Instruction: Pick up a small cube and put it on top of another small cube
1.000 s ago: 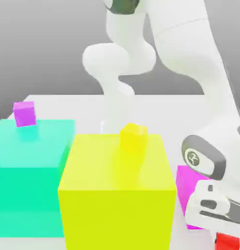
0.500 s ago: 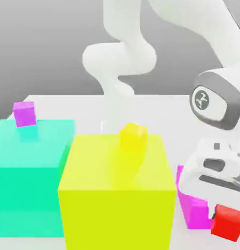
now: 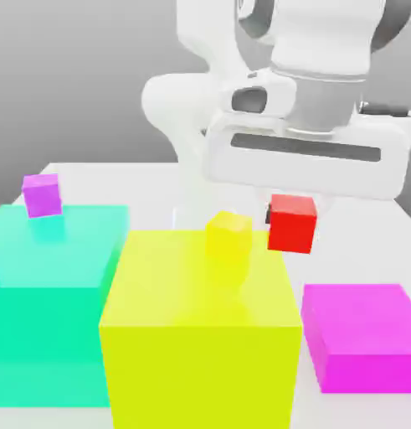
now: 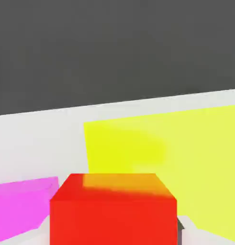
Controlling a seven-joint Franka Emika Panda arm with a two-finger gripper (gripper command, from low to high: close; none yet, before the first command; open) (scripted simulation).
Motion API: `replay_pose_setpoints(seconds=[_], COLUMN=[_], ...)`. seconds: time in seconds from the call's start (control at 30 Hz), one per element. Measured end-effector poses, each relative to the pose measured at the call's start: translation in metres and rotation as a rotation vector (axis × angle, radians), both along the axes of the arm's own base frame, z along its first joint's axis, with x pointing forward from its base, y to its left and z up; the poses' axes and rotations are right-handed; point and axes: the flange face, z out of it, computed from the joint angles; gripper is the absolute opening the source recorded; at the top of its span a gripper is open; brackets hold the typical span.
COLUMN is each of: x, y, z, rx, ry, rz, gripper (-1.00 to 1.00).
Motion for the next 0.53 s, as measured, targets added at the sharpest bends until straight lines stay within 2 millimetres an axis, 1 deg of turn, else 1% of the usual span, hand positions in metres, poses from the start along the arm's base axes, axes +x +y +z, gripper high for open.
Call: replay_pose_setpoints(seconds=[0.13,0.23,0.27,0.3,0.4,0.43,0.53], x=[-0.037,-0.065,-0.071,-0.073,-0.076,-0.076,-0.076], y=[-0.024,-0.04,-0.043,-0.044,-0.046,-0.046,-0.046], z=[0.017,0.024,0.018,0.008,-0.033,-0.042,-0.042], rx=[0.04,0.072,0.064,0.06,0.057,0.056,0.056], ry=[-0.005,-0.012,-0.011,-0.01,-0.011,-0.011,-0.011], rz=[0.065,0.116,0.121,0.124,0.126,0.126,0.126], gripper=[-1.0,-1.0,-1.0,-1.0,-1.0,1.0,1.0])
